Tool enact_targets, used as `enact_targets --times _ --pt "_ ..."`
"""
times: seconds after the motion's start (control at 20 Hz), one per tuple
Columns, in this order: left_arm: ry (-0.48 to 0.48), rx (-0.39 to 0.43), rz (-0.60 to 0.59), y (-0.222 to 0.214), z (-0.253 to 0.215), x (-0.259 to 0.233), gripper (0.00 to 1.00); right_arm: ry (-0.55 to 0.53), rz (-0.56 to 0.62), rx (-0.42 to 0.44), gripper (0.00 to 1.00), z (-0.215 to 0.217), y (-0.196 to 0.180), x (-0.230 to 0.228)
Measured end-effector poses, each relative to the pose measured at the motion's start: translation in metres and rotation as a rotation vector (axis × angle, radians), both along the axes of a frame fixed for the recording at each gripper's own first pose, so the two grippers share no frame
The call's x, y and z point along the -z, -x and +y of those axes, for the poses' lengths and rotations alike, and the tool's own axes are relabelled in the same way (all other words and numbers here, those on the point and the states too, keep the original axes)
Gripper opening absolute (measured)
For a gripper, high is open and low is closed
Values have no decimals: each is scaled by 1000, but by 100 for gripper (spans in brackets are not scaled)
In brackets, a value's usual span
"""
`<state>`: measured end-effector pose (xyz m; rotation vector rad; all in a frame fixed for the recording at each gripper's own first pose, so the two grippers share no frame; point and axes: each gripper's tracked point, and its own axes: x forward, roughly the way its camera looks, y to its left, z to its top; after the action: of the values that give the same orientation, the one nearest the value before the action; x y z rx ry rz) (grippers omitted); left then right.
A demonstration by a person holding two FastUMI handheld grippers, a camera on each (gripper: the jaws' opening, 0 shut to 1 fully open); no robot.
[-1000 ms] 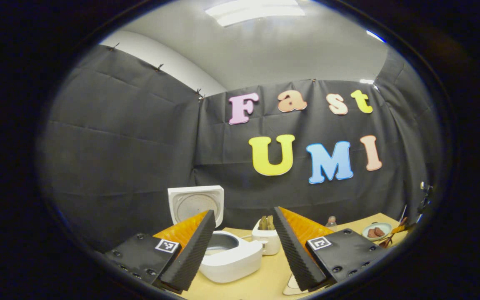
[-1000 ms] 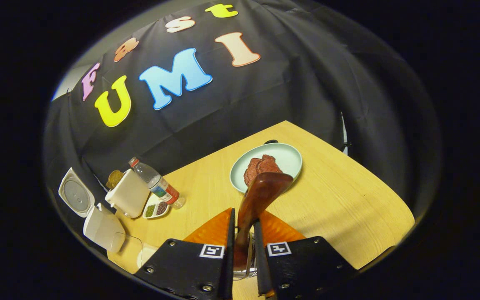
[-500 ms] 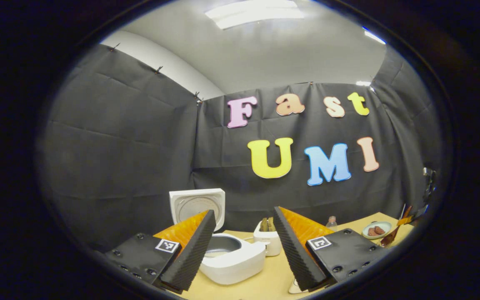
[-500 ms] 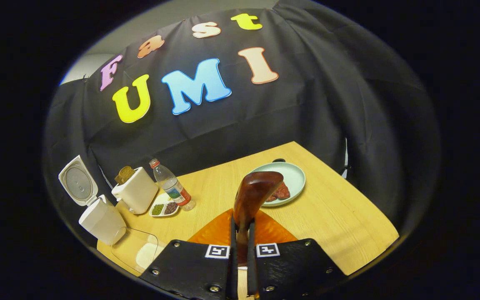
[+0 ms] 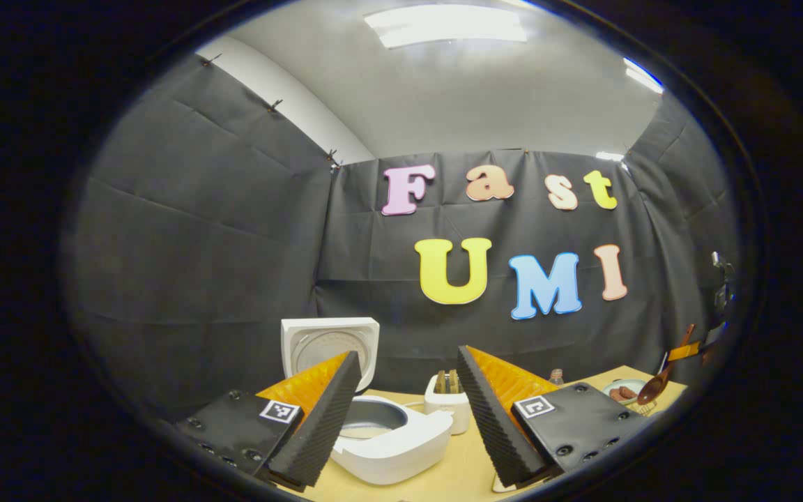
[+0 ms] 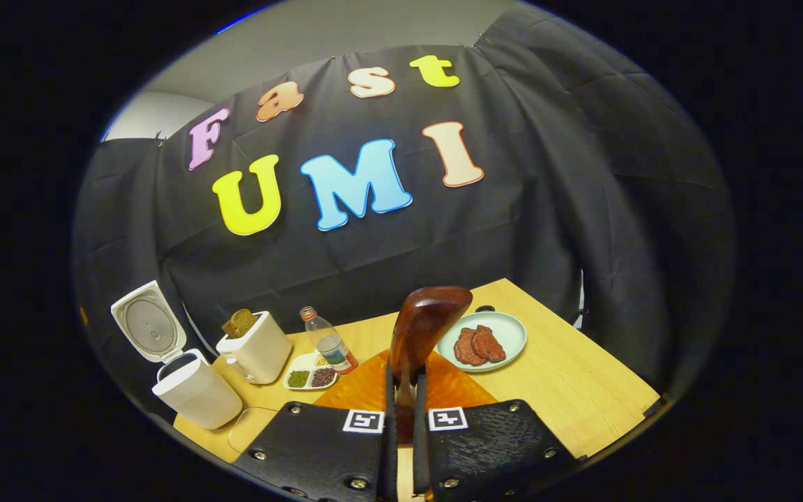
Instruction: Close the left gripper, press the button to open the rice cooker; take a wooden spoon from the chopstick holder with the right hand, scoop a spoonful of rice and pour it into the rice cooker, then put the wooden spoon back into the chopstick holder.
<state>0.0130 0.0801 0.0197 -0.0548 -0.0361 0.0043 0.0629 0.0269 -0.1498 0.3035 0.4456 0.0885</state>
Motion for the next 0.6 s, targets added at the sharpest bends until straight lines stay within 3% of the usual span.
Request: enact_targets --times 0.25,0.6 --pt "-4 13 14 -6 33 11 96 -13 -14 -58 9 60 16 -5" --pt "-21 4 36 -10 74 23 96 7 9 -103 9 123 31 25"
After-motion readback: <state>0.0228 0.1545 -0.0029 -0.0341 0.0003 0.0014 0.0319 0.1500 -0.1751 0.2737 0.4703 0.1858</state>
